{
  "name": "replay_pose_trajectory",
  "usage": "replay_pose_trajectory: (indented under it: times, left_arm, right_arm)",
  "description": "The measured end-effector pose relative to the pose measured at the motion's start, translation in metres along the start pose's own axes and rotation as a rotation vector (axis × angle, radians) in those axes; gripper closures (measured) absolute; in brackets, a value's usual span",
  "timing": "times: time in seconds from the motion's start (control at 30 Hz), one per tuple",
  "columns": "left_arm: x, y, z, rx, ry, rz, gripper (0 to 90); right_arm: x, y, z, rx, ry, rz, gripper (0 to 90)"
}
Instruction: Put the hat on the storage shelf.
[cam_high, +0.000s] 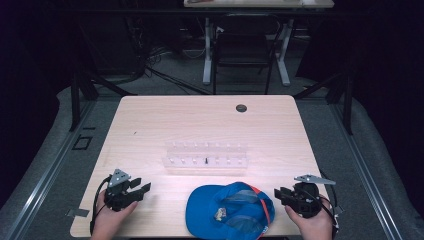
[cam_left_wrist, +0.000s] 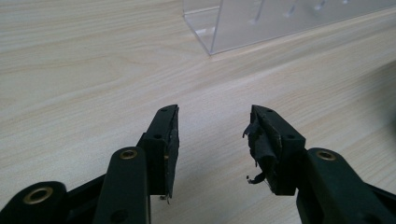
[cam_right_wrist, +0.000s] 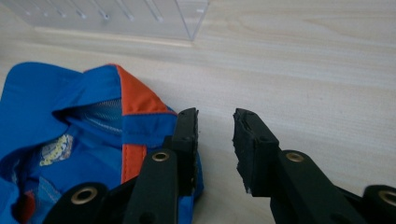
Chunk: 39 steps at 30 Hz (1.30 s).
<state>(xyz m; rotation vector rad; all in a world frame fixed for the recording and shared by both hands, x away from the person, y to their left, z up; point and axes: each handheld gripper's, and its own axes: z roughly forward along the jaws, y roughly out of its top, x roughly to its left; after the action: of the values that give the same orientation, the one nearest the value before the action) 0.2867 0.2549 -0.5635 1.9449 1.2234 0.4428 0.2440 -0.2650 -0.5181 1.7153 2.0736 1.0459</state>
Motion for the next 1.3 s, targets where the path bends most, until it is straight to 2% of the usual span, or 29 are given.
replay_pose_trajectory:
  times: [0.07,0.1,0.2,0.37,0.47,0.6,0.67,0.87,1.03,1.07,1.17,1.3]
  left_arm:
    - [0.000,0.000,-0.001,0.012,-0.001,0.004,53.7]
    - [-0.001,-0.001,0.000,0.000,0.002,0.002,53.9]
    - [-0.002,0.001,-0.002,0.003,-0.006,-0.001,54.5]
    - [-0.011,0.003,-0.002,0.010,-0.034,0.006,54.8]
    - [-0.018,0.005,-0.002,0.008,-0.046,0.023,54.8]
    - [-0.021,0.005,0.000,0.022,-0.048,0.043,54.8]
    - [-0.020,0.004,0.002,0.026,-0.042,0.050,54.8]
    - [-0.015,0.003,0.001,0.023,-0.033,0.039,54.8]
    - [-0.012,0.002,0.000,0.019,-0.026,0.025,54.6]
    - [-0.011,0.003,0.000,0.025,-0.030,0.027,54.6]
    - [-0.011,0.003,0.000,0.028,-0.028,0.032,54.6]
    - [-0.011,0.002,0.000,0.024,-0.028,0.030,54.6]
  right_arm:
    - [0.002,0.001,0.000,0.053,-0.001,-0.010,67.1]
    - [0.004,0.001,0.000,0.064,-0.005,-0.015,67.1]
    - [0.008,0.001,-0.003,0.101,-0.015,-0.026,70.3]
    - [0.007,-0.004,-0.006,0.122,0.011,-0.016,72.4]
    - [0.007,-0.007,-0.003,0.136,0.034,-0.021,69.8]
    - [0.009,-0.008,0.005,0.159,0.053,-0.027,67.4]
    - [0.010,-0.010,0.009,0.184,0.045,-0.025,66.2]
    - [0.006,-0.014,0.014,0.232,0.058,0.037,63.1]
    - [0.004,-0.016,0.020,0.257,0.041,0.051,63.1]
    - [0.004,-0.017,0.022,0.250,0.032,0.068,63.3]
    - [0.001,-0.017,0.027,0.249,0.043,0.098,70.0]
    - [0.000,-0.016,0.032,0.251,0.057,0.119,72.2]
